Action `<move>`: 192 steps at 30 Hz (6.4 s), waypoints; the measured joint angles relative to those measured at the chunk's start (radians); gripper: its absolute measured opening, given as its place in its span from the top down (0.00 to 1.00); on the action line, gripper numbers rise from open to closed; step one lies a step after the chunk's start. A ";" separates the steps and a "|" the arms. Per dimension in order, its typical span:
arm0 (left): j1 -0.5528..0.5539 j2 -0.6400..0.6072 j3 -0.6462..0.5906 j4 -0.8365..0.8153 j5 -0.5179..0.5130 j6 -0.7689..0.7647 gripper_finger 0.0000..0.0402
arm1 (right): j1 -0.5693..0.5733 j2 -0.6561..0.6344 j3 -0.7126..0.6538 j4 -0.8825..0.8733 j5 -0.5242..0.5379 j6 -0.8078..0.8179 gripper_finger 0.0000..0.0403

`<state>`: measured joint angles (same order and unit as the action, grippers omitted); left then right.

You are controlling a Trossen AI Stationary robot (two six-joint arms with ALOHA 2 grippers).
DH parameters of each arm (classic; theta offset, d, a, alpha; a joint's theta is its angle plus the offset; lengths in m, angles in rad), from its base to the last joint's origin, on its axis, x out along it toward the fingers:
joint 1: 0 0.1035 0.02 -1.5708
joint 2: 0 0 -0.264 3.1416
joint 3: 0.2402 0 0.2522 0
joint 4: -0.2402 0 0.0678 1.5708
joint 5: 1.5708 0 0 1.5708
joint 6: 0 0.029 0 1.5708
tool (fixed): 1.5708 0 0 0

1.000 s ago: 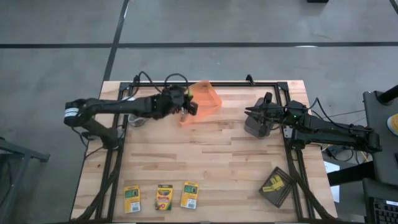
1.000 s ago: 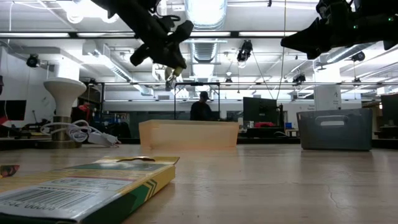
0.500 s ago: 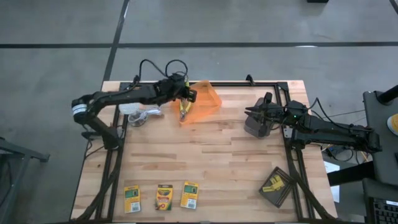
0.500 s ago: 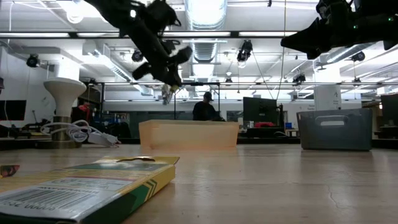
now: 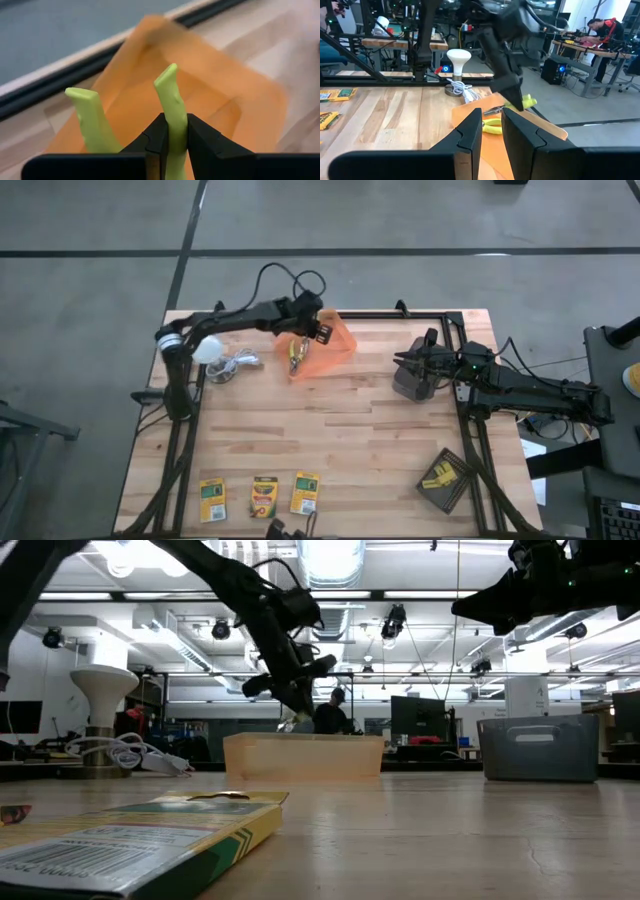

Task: Pick & Place School Supplies
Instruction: Put the yellow hole puncher into the orange bin, then put the crayon box into the light black bin

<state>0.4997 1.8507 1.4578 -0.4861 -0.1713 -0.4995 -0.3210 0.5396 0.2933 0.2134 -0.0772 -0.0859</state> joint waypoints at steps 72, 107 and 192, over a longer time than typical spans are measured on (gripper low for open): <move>-0.196 0.056 0.224 -0.173 -0.081 0.097 0.53 | -0.001 0.001 0.000 0.000 0.000 0.000 0.83; -0.868 -0.055 0.144 -0.659 -0.502 -0.861 0.53 | 0.000 0.000 0.000 0.000 0.000 0.000 0.83; -1.341 -0.301 -0.235 -0.853 -0.116 -1.467 0.55 | 0.000 0.000 0.000 0.000 0.000 0.000 0.83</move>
<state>-0.8417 1.5494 1.2224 -1.3393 -0.2874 -1.9665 -0.3210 0.5400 0.2935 0.2134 -0.0772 -0.0860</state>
